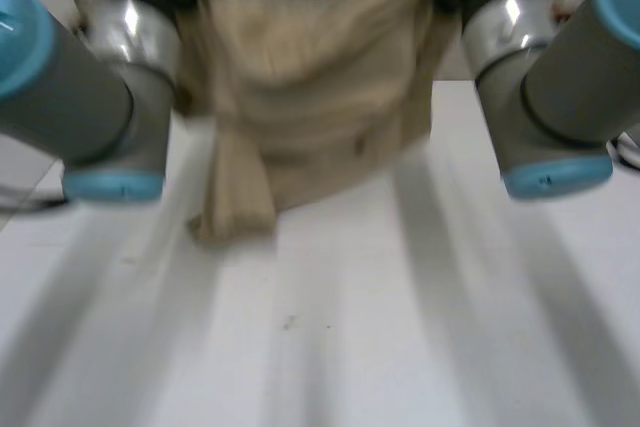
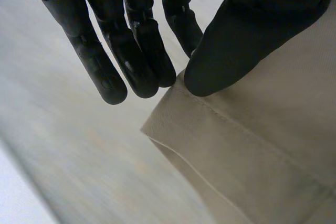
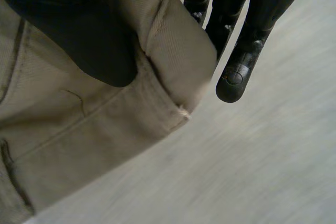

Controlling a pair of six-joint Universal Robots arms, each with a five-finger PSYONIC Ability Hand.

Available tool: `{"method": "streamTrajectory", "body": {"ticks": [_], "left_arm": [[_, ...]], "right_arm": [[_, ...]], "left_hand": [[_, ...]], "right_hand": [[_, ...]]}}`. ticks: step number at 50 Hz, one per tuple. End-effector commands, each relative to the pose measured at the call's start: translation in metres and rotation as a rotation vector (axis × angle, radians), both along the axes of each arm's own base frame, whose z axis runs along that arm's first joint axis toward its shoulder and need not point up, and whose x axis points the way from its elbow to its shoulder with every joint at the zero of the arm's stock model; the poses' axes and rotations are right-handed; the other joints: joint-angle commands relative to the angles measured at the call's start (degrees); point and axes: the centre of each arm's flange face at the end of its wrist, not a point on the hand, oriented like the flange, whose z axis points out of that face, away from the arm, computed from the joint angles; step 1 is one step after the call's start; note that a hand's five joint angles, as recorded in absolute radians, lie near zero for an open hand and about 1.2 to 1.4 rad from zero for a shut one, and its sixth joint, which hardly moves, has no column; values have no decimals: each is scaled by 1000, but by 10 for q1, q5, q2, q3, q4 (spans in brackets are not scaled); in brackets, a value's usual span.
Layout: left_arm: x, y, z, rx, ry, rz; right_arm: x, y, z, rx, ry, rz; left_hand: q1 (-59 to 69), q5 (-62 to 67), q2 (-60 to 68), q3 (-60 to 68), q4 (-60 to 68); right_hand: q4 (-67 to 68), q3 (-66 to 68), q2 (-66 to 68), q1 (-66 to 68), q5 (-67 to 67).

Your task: Fold the shorts.

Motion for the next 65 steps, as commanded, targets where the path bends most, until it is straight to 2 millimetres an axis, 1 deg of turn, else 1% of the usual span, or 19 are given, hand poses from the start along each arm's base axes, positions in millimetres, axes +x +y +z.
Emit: {"method": "streamTrajectory", "body": {"ticks": [1, 7, 11, 12, 14, 15, 16, 18, 19, 21, 23, 25, 29, 31, 35, 43, 47, 58, 65], "left_arm": [[9, 24, 55, -212, 117, 31], [12, 30, 18, -112, 59, 28], [16, 28, -24, 4, 1, 27], [16, 30, -46, 68, -28, 20], [17, 31, -69, 141, -54, 13], [17, 32, -83, 184, -70, 8], [18, 34, -113, 278, -98, -3], [18, 36, -146, 385, -128, -13], [18, 38, -158, 425, -140, -17], [19, 44, -198, 568, -190, -24], [20, 48, -219, 655, -226, -24], [25, 54, -237, 757, -276, -20], [32, 60, -234, 831, -313, -25], [37, 60, -220, 833, -307, -47], [42, 66, -196, 825, -301, -88], [70, 68, -159, 797, -236, -37], [81, 77, -152, 812, -182, -32], [82, 115, -183, 977, -220, -157], [83, 131, -199, 1040, -245, -179]], "right_arm": [[-7, 18, 40, -221, -153, 47], [-9, 16, -1, -59, -56, 62], [-11, 17, -46, 119, 42, 57], [-12, 18, -57, 157, 65, 58], [-12, 18, -82, 235, 114, 56], [-12, 19, -108, 318, 161, 58], [-12, 20, -121, 359, 183, 57], [-13, 22, -148, 445, 229, 56], [-15, 25, -172, 520, 271, 57], [-16, 29, -196, 594, 313, 56], [-20, 36, -219, 677, 356, 52], [-23, 39, -224, 712, 367, 49], [-30, 45, -227, 754, 360, 43], [-38, 46, -223, 768, 338, 30], [-50, 47, -209, 766, 299, 8], [-66, 56, -211, 819, 296, 61], [-71, 62, -217, 847, 300, 113], [-78, 62, -223, 869, 299, 154], [-82, 59, -226, 853, 290, 138]], "left_hand": [[152, 133, 113, 117, 111], [152, 133, 113, 117, 111], [152, 133, 113, 117, 111], [152, 133, 113, 117, 111], [152, 133, 113, 117, 111], [152, 133, 113, 117, 111], [152, 133, 113, 117, 111], [152, 133, 113, 117, 111], [152, 133, 113, 117, 111], [152, 133, 113, 117, 111], [152, 133, 113, 117, 111], [124, 105, 85, 89, 83], [-69, -88, -108, -104, -111], [-268, -287, -307, -303, -310], [-418, -436, -456, -453, -459], [-426, -445, -465, -461, -468], [-398, -417, -436, -433, -439], [-218, -237, -257, -253, -259], [-81, -100, -120, -116, -123]], "right_hand": [[117, 123, 125, 234, 142], [117, 123, 125, 234, 142], [117, 123, 125, 234, 142], [117, 123, 125, 234, 142], [117, 123, 125, 234, 142], [117, 123, 125, 234, 142], [117, 123, 125, 234, 142], [117, 123, 125, 234, 142], [117, 123, 125, 234, 142], [93, 99, 101, 210, 117], [29, 35, 37, 146, 53], [-1, 5, 7, 116, 23], [-119, -113, -111, -2, -95], [-181, -175, -173, -64, -157], [-319, -314, -311, -203, -295], [-323, -317, -315, -206, -298], [-329, -324, -322, -213, -305], [-314, -309, -306, -198, -290], [-204, -198, -196, -87, -179]]}}
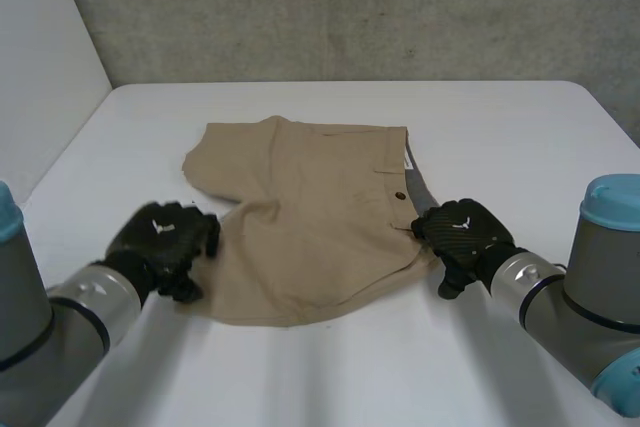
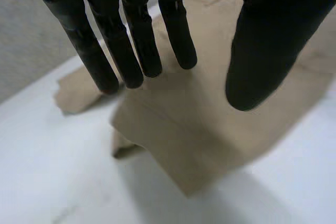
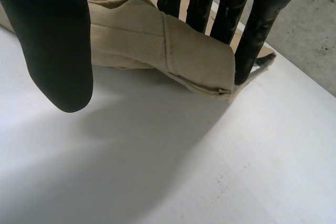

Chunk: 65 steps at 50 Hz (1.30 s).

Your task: Fold the shorts.

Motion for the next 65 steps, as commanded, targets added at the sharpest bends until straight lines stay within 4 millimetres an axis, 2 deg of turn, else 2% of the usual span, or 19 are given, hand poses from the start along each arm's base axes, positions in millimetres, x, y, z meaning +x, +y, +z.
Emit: {"method": "streamTrajectory", "body": {"ticks": [1, 4, 8, 9, 12, 17, 38, 41, 50, 65], "left_arm": [[0, 18, -18, 71, -20, -41], [1, 20, -20, 77, -19, -47], [2, 15, -27, 79, -25, -35], [2, 12, -33, 83, -27, -34], [2, 4, -41, 65, -23, -21], [5, -6, -56, 53, -59, -14], [5, -31, -69, 22, -70, 4], [4, -34, -70, 22, -70, 6], [2, -35, -68, 13, -63, 2], [2, -36, -50, -39, -43, 6]], "right_arm": [[-3, -2, -2, -17, -1, -13], [-3, -1, -3, -15, 0, -13], [-3, -1, -3, -15, 0, -13], [-3, -1, -3, -15, 0, -13], [-3, -1, -3, -13, 0, -13], [-3, -1, -3, -11, -3, -14], [-3, 0, -4, -4, -7, -17], [-4, 0, -4, -5, -6, -20], [-3, -3, -1, -12, -11, -23], [3, -12, 15, -31, -20, -13]], "left_hand": [[111, 126, 123, 123, 122], [60, 75, 72, 73, 72], [-97, -83, -86, -85, -86], [-188, -173, -176, -175, -177], [-206, -191, -194, -193, -194], [-170, -156, -159, -158, -159], [3, 18, 15, 15, 14], [67, 81, 78, 79, 78], [309, 324, 321, 321, 320], [307, 322, 319, 320, 319]], "right_hand": [[136, 136, 135, 183, 135], [149, 149, 149, 196, 149], [149, 149, 149, 196, 149], [149, 149, 149, 196, 149], [149, 149, 149, 196, 149], [149, 149, 149, 196, 149], [169, 169, 169, 216, 169], [173, 173, 172, 220, 172], [166, 166, 166, 213, 166], [146, 146, 145, 193, 145]]}}
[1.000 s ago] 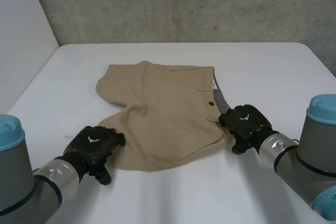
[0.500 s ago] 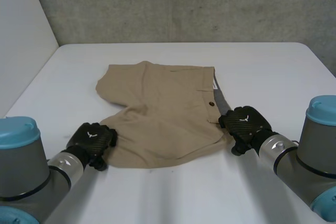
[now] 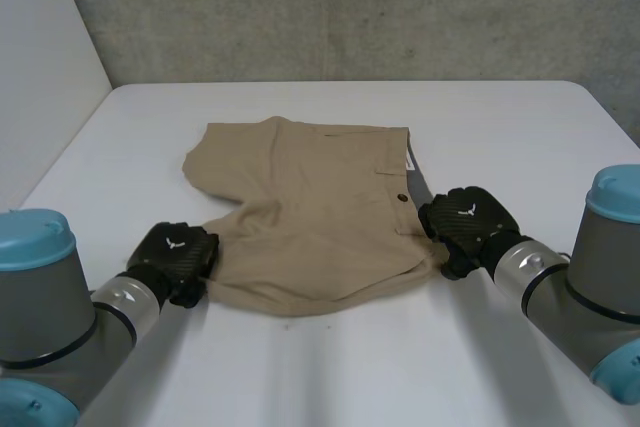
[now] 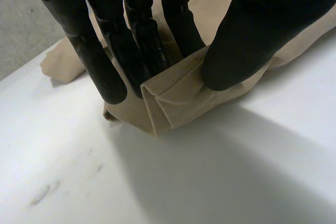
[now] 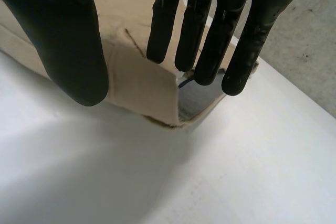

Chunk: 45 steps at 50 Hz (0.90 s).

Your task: Fold the shorts.

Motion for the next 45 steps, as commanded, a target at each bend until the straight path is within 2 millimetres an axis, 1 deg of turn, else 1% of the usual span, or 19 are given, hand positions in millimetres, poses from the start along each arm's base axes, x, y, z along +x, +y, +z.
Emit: {"method": "streamTrajectory", "body": {"ticks": [1, 5, 12, 13, 16, 22, 25, 26, 28, 29, 30, 32, 33, 34, 38, 40, 42, 44, 45], "left_arm": [[0, 0, 9, -28, 9, 1], [0, -1, 14, -43, 16, 5], [3, -8, 23, -71, 28, 21], [3, -8, 23, -72, 29, 21], [4, -8, 24, -73, 31, 22], [4, -7, 39, -110, 41, 22], [5, -7, 65, -169, 61, 22], [6, -7, 74, -190, 68, 23], [9, -6, 111, -284, 102, 28], [9, -5, 119, -306, 113, 24], [9, -1, 145, -372, 154, 12], [9, 3, 172, -441, 208, -9], [8, 5, 184, -469, 236, -22], [7, 10, 209, -520, 300, -48], [7, 20, 246, -547, 404, -80], [7, 21, 252, -535, 421, -85], [6, 20, 252, -495, 420, -91], [4, 14, 243, -449, 410, -87], [1, 5, 229, -389, 397, -80]], "right_arm": [[3, -2, 8, 8, 2, 11], [4, -3, 8, 13, 2, 15], [5, -3, -4, 45, 15, 21], [5, -3, -4, 44, 16, 21], [5, -4, -4, 40, 16, 20], [3, -6, 6, 35, 26, 9], [1, -6, 31, 3, 8, 0], [0, -3, 58, -46, -16, -3], [-1, 1, 84, -99, -36, -3], [-2, 5, 109, -158, -56, -5], [-3, 6, 122, -191, -66, -10], [-4, 9, 146, -252, -91, -20], [-6, 10, 170, -304, -117, -39], [-7, 11, 179, -323, -126, -50], [-16, 21, 219, -383, -135, -93], [-17, 28, 230, -384, -127, -87], [-16, 30, 230, -371, -108, -78], [-13, 27, 224, -353, -64, -72], [-11, 25, 219, -341, -47, -64]], "left_hand": [[137, 117, 100, 107, 103], [137, 117, 100, 107, 103], [128, 109, 91, 98, 94], [128, 109, 91, 98, 94], [128, 109, 91, 98, 94], [127, 107, 90, 97, 93], [132, 112, 95, 102, 98], [133, 114, 96, 103, 99], [140, 120, 103, 110, 106], [140, 120, 103, 110, 106], [140, 120, 103, 110, 106], [140, 120, 103, 110, 106], [142, 122, 105, 112, 108], [142, 122, 105, 112, 108], [142, 122, 105, 112, 108], [142, 122, 105, 112, 108], [140, 120, 103, 110, 106], [140, 120, 103, 110, 106], [139, 119, 101, 108, 104]], "right_hand": [[54, 60, 59, 130, 58], [54, 60, 59, 130, 58], [24, 30, 29, 99, 28], [42, 48, 47, 118, 46], [344, 350, 349, 420, 348], [353, 359, 358, 428, 357], [353, 359, 358, 428, 357], [353, 359, 358, 428, 357], [353, 359, 358, 428, 357], [353, 359, 358, 428, 357], [353, 359, 358, 428, 357], [353, 359, 358, 428, 357], [353, 359, 358, 428, 357], [353, 359, 358, 428, 357], [353, 359, 358, 428, 357], [353, 359, 358, 428, 357], [353, 359, 358, 428, 357], [353, 359, 358, 428, 357], [353, 359, 358, 428, 357]]}}
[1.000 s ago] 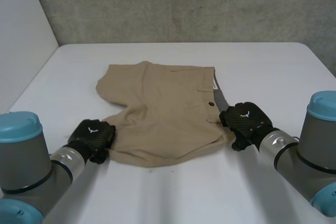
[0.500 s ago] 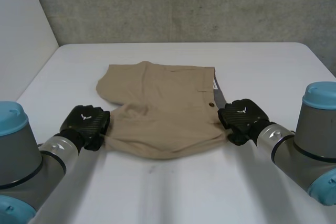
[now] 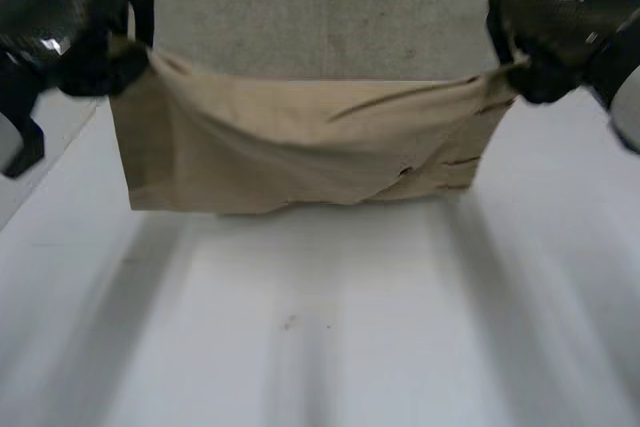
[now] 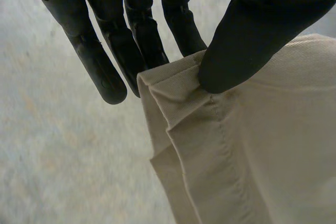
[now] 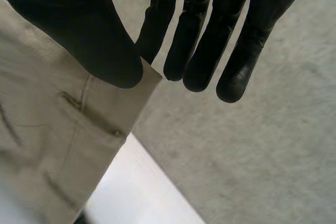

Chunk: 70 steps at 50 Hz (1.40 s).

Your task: Fold the shorts.

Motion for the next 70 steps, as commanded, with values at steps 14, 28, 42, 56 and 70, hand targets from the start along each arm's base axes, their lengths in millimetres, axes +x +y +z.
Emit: {"method": "streamTrajectory", "body": {"ticks": [14, 28, 42, 56, 70], "left_arm": [[-24, -77, -132, 486, -195, -10], [-28, -66, -150, 527, -257, 13], [-26, -59, -144, 515, -260, 13], [-28, -68, -156, 519, -267, 11], [-32, -103, 73, -530, 152, 238]], "right_arm": [[37, -31, -112, 367, 213, 59], [25, -26, -119, 561, 165, 65], [23, -30, -131, 752, 126, 88], [33, -60, -140, 633, 105, 80], [49, -86, 70, -592, -360, 1]], "left_hand": [[139, 122, 105, 111, 108], [132, 115, 98, 105, 101], [127, 110, 93, 99, 96], [157, 140, 123, 130, 126], [177, 161, 143, 150, 146]], "right_hand": [[118, 123, 126, 246, 134], [-347, -342, -339, -220, -331], [-379, -374, -372, -252, -363], [118, 123, 126, 246, 134], [118, 123, 126, 246, 134]]}}
